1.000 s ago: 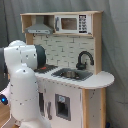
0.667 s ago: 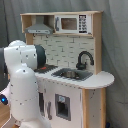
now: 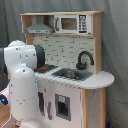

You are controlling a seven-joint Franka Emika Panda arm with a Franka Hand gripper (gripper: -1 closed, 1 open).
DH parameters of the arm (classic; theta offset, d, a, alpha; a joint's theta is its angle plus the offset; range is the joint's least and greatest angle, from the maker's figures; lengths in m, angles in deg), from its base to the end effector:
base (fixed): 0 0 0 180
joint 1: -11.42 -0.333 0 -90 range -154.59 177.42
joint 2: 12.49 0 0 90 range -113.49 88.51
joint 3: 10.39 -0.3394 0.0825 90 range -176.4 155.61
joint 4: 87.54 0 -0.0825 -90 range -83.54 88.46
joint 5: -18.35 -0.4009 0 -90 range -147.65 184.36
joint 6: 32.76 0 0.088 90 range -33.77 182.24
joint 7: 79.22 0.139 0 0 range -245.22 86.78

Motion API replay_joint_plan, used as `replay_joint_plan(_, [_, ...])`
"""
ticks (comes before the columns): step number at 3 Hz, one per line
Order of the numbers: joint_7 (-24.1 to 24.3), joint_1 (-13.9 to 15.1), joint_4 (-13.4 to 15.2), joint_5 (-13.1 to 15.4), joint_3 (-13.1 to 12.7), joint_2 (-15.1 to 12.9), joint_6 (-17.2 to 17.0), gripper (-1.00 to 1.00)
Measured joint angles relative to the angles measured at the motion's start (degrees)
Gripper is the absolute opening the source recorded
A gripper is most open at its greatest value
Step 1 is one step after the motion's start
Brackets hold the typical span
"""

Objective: Play with the kitchen

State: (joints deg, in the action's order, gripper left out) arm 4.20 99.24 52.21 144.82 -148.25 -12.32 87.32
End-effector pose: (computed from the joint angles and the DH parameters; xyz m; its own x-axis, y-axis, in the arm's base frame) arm 0.3894 0.3694 0.3366 -0.0720 0.9066 0.4157 0.0881 -0.4094 0.9081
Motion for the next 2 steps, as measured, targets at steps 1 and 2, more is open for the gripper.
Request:
replay_joint_plan(1, [7.42, -0.01, 0.59, 0.0, -0.23, -0.05, -2.34, 1.0])
replay_joint_plan(2, [7.65, -0.01, 0.64, -0.02, -0.29, -0.42, -2.77, 1.0])
